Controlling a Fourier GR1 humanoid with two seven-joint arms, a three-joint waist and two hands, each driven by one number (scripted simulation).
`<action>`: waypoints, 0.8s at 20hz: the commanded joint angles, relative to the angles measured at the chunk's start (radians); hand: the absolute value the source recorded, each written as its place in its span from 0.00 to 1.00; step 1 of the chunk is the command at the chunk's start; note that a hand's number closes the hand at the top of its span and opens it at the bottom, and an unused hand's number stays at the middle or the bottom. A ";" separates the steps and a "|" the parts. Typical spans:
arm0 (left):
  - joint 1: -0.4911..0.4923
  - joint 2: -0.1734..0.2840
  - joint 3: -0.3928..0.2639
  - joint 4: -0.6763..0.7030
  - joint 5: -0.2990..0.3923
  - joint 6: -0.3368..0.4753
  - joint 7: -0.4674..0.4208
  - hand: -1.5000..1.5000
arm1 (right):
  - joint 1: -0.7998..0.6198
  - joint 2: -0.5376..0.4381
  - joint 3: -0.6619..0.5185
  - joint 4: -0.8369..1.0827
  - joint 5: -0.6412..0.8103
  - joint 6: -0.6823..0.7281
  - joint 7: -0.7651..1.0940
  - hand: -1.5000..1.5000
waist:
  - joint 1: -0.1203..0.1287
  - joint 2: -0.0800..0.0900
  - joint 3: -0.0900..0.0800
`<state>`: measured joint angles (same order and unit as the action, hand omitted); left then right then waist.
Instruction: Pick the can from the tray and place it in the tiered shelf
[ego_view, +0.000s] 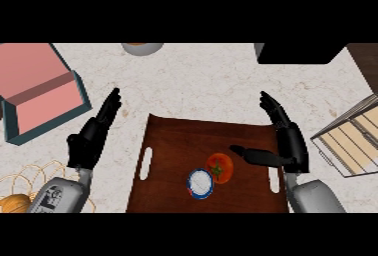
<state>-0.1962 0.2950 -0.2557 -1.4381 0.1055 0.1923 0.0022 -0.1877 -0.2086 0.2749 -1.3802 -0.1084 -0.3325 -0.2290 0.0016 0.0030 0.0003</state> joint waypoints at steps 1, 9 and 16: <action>-0.019 -0.008 0.009 0.020 -0.009 -0.003 0.028 0.50 | -0.024 -0.094 0.041 -0.052 -0.020 0.173 0.086 0.00 | -0.004 -0.004 -0.001; 0.007 -0.033 -0.001 -0.018 -0.044 0.020 0.034 0.50 | -0.105 -0.185 0.202 -0.327 0.170 0.196 0.488 0.00 | -0.003 -0.008 -0.002; 0.022 -0.040 0.003 0.015 -0.041 -0.002 -0.002 0.50 | -0.247 -0.281 0.331 -0.499 0.236 0.397 0.875 0.00 | -0.007 -0.012 -0.004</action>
<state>-0.1854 0.2701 -0.2424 -1.4287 0.0778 0.1815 0.0090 -0.3766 -0.4493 0.5245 -1.7811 0.0881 -0.0283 0.4569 -0.0020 -0.0058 -0.0027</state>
